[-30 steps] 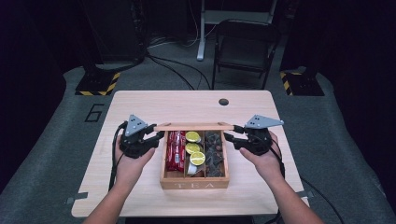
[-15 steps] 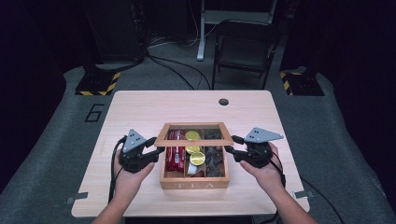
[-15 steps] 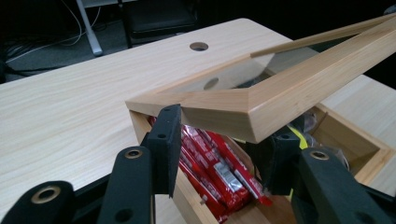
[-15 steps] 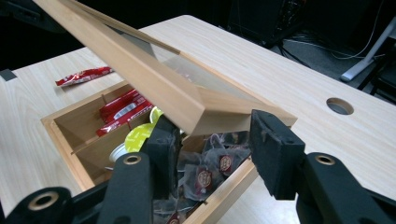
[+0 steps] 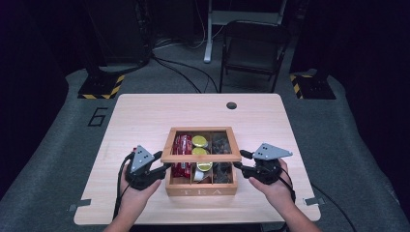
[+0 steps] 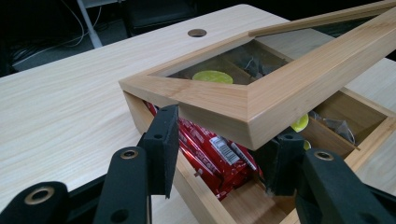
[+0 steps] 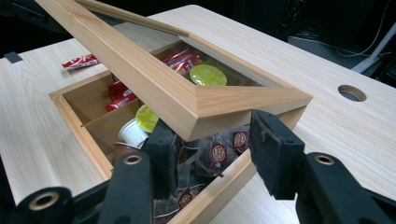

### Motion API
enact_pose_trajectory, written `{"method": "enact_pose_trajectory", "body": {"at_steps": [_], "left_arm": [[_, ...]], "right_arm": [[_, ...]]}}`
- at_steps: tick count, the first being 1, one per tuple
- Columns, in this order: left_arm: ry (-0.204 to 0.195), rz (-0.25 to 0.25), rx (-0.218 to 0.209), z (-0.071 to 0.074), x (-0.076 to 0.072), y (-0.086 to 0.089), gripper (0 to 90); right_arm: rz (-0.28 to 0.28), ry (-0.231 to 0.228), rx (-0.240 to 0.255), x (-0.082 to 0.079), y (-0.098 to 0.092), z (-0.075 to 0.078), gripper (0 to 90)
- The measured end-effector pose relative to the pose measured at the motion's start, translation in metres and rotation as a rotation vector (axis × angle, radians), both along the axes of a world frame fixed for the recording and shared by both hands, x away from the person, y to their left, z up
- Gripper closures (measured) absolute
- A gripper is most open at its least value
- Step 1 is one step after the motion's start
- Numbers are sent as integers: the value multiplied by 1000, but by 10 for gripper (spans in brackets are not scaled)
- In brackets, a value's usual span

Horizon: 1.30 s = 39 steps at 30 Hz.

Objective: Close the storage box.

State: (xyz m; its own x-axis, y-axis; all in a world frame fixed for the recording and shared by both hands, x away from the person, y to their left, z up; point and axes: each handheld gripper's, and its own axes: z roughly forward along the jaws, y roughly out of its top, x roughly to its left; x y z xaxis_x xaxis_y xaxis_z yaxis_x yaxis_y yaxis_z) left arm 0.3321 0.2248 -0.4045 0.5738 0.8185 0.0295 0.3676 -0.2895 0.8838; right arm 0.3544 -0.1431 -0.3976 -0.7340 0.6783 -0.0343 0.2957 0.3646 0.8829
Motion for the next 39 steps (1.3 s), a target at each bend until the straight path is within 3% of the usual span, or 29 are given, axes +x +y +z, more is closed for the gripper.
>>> {"method": "enact_pose_trajectory", "body": {"at_steps": [5,14,24,33,36,39], "left_arm": [[-13,2,0,-4,-1,0,530],[10,-20,7,-11,-5,2,529],[27,-52,1,-9,-16,6,551],[38,-39,-14,-14,-16,6,562],[53,-61,13,-17,-17,7,562],[58,-61,14,-22,-17,7,561]], "right_arm": [[1,-3,3,-3,0,-5,539],[9,-1,7,-7,-2,-13,542],[10,6,12,-10,-2,-20,545],[9,9,12,-12,-3,-24,550],[12,15,7,-12,-3,-27,554],[21,33,-5,-14,-3,-31,561]]}}
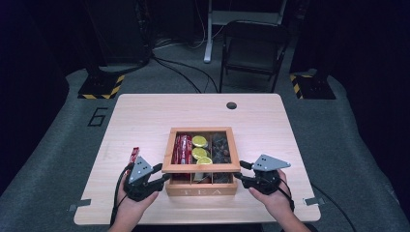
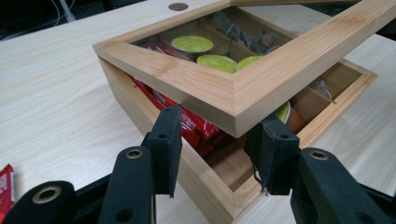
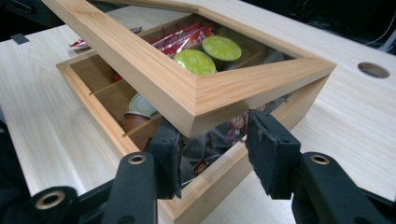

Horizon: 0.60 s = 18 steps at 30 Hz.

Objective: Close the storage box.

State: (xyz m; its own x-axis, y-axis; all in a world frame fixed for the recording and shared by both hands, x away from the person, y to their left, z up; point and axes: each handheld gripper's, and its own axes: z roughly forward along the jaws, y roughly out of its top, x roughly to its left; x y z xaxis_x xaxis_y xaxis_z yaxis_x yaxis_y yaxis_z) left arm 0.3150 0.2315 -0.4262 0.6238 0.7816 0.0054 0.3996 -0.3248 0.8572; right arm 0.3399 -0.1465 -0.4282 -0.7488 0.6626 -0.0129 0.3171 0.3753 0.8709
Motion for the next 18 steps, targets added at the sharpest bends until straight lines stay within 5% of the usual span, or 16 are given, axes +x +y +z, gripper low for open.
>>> {"method": "enact_pose_trajectory", "body": {"at_steps": [18], "left_arm": [[38,-46,-4,-21,-3,1,589]], "right_arm": [[17,59,-16,-12,-1,-14,651]]}}
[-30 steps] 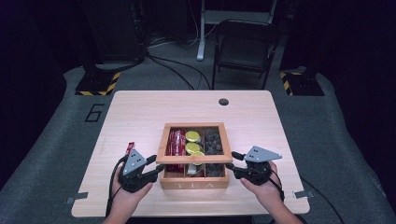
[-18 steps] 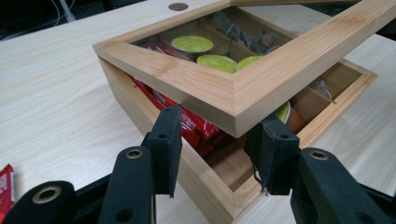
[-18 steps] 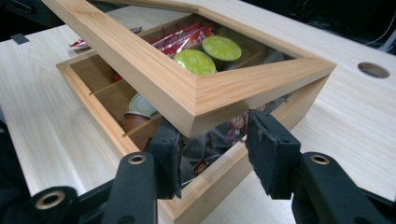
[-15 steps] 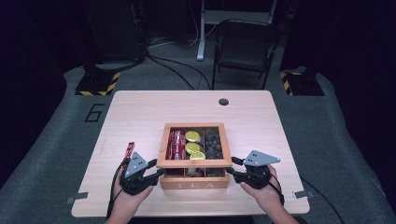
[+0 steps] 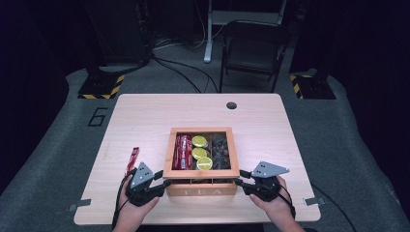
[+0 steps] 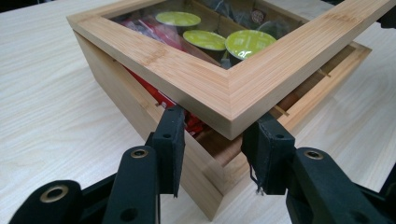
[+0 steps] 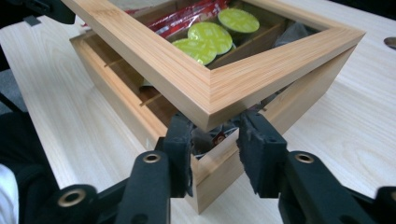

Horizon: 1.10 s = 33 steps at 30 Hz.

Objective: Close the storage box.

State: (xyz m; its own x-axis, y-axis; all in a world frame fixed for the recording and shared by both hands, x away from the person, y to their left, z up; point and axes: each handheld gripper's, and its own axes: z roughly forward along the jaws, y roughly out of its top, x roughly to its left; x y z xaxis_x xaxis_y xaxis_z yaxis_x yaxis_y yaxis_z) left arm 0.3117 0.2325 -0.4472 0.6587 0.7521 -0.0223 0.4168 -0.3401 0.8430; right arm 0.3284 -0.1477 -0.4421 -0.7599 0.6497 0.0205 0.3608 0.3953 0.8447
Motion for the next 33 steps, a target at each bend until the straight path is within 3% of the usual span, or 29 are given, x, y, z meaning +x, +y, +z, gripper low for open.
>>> {"method": "enact_pose_trajectory", "body": {"at_steps": [15,33], "left_arm": [[30,-28,15,-9,0,3,584],[81,-42,22,-15,3,2,552]], "right_arm": [[27,71,-6,1,0,-8,663],[35,94,-20,3,1,-14,573]]}}
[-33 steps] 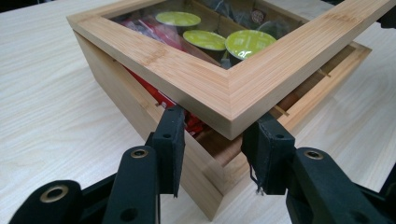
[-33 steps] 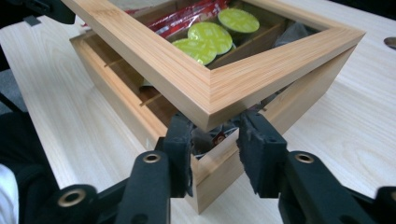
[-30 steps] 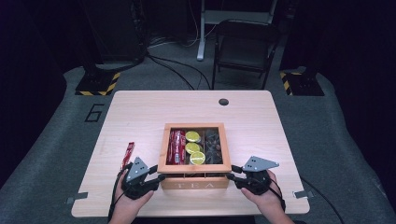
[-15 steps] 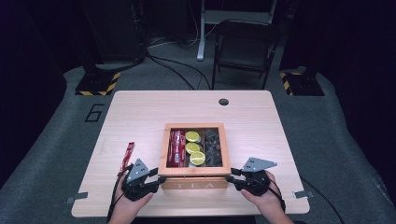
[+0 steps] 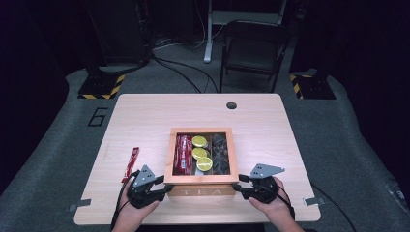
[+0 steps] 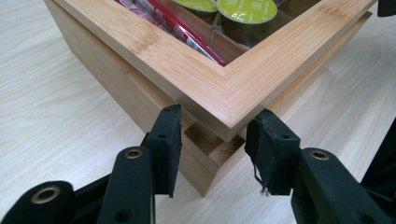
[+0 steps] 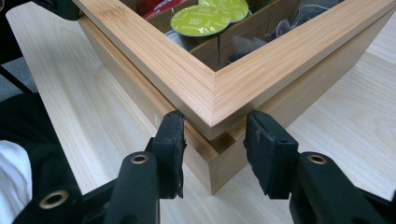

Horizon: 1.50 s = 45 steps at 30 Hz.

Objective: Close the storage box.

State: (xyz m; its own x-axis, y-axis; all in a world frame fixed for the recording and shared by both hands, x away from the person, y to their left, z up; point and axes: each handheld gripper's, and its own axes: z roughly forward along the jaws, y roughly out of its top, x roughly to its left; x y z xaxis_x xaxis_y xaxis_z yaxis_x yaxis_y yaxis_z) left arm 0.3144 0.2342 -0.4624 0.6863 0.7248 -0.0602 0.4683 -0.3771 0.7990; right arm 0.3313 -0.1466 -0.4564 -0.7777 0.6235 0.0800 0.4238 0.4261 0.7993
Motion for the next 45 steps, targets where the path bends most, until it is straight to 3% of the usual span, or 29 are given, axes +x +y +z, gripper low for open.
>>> {"method": "enact_pose_trajectory", "body": {"at_steps": [17,18,21,22,26,35,40,45], "left_arm": [[24,31,18,0,0,-2,406],[33,26,18,0,0,-2,367],[60,12,37,-3,2,-2,366],[65,15,21,-4,2,-2,350],[63,21,1,-3,3,-1,297],[45,31,-30,0,3,2,318],[14,53,-34,8,4,6,351],[-5,58,-51,14,5,9,368]], "right_arm": [[5,2,-32,1,2,-2,519],[0,-2,-42,1,3,-3,509],[5,10,-68,1,5,-5,482],[9,7,-73,1,6,-5,455],[-10,-6,-35,1,3,-2,398],[-25,15,-4,5,1,-2,390],[-20,-2,27,5,-2,4,389],[-57,-40,50,7,-9,15,390]]}}
